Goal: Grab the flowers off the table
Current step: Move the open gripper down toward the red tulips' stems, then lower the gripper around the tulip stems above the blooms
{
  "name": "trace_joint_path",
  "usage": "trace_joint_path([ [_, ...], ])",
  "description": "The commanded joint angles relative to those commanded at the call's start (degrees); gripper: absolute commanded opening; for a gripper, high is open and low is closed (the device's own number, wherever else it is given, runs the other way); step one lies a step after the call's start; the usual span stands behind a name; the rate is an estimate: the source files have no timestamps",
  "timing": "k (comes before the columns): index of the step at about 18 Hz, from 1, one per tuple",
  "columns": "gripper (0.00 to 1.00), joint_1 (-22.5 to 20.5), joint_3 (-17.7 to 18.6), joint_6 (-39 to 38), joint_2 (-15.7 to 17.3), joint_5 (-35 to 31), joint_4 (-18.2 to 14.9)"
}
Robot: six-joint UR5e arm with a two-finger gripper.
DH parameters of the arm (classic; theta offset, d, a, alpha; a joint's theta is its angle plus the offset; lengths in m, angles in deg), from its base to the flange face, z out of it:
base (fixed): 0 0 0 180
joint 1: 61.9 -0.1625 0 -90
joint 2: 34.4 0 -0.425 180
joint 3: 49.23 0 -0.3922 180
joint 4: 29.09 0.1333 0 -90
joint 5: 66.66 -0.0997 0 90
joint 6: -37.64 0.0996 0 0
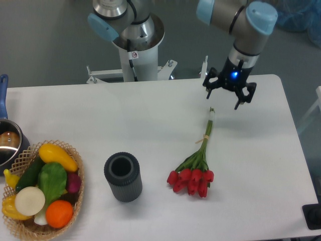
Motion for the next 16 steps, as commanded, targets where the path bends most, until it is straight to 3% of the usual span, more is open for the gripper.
trace_joint_path([
  [10,1.00,4.5,-1.1,-4.7,-6.2,-1.6,9.0],
  [16,1.00,4.8,-1.2,-5.4,-9.3,-1.5,9.4],
])
